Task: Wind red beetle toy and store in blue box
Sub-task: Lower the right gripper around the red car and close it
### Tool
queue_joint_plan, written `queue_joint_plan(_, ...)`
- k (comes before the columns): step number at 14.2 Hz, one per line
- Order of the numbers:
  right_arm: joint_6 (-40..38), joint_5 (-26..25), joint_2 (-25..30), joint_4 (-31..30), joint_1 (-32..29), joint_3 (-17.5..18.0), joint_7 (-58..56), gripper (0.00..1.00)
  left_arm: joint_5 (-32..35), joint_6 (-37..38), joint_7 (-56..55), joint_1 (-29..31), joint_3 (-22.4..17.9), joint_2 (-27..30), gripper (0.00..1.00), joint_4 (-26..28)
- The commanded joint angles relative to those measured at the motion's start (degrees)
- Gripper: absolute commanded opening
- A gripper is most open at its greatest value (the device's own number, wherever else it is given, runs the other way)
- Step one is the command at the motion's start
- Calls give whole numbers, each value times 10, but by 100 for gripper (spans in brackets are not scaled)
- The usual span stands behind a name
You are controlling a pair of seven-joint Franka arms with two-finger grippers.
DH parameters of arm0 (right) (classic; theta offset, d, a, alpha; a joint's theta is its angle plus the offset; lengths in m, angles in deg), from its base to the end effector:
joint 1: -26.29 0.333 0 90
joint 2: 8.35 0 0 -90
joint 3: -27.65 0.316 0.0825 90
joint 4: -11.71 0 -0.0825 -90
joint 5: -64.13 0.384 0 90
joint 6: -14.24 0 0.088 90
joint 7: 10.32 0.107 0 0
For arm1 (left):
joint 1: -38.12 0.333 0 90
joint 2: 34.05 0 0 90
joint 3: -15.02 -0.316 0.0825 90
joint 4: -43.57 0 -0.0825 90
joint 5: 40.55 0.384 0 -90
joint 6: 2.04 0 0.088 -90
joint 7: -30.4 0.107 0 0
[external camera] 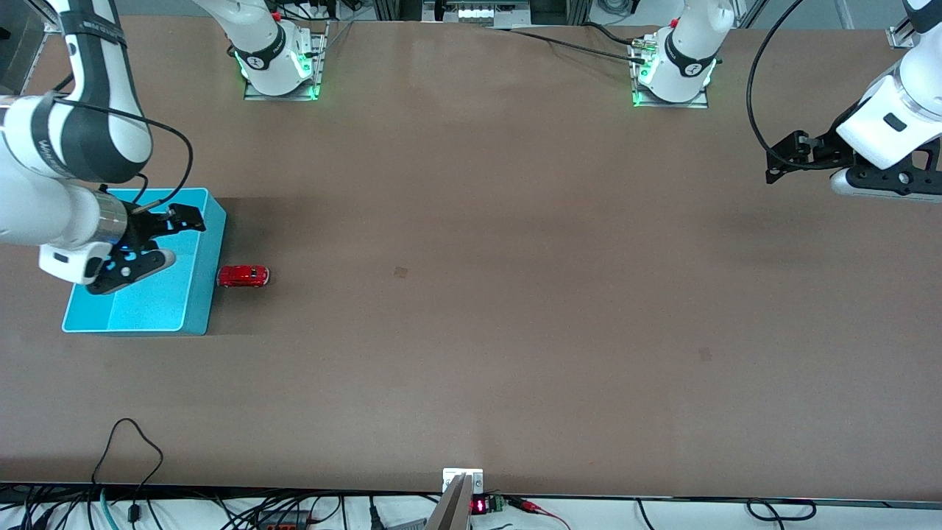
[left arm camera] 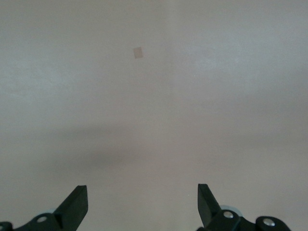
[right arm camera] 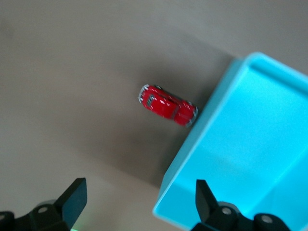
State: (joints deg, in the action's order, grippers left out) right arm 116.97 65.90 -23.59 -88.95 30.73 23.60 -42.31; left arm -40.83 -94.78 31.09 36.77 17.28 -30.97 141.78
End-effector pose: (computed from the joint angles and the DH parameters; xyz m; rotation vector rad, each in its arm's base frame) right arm 0.6054 0.0095 0.3988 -2.9343 -0.8362 0.3334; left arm 0.5376 -0.0349 0.5902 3.1370 -0.1171 -0.0656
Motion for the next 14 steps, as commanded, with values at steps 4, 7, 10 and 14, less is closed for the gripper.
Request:
queue_joint_plan(4, 178, -31, 19, -145, -14, 50, -195, 100, -9, -3, 16, 1, -1, 11, 100, 11)
queue_joint_plan(7, 327, -75, 12, -227, -27, 72, -307, 100, -9, -4, 18, 2, -2, 11, 100, 11)
queue_joint_plan(10, 399, -75, -24, -236, -34, 72, -473, 100, -9, -4, 19, 1, -2, 11, 100, 11)
queue_joint_plan(14, 415, -75, -36, -237, -52, 72, -555, 100, -9, 3, 19, 2, -6, 11, 100, 10)
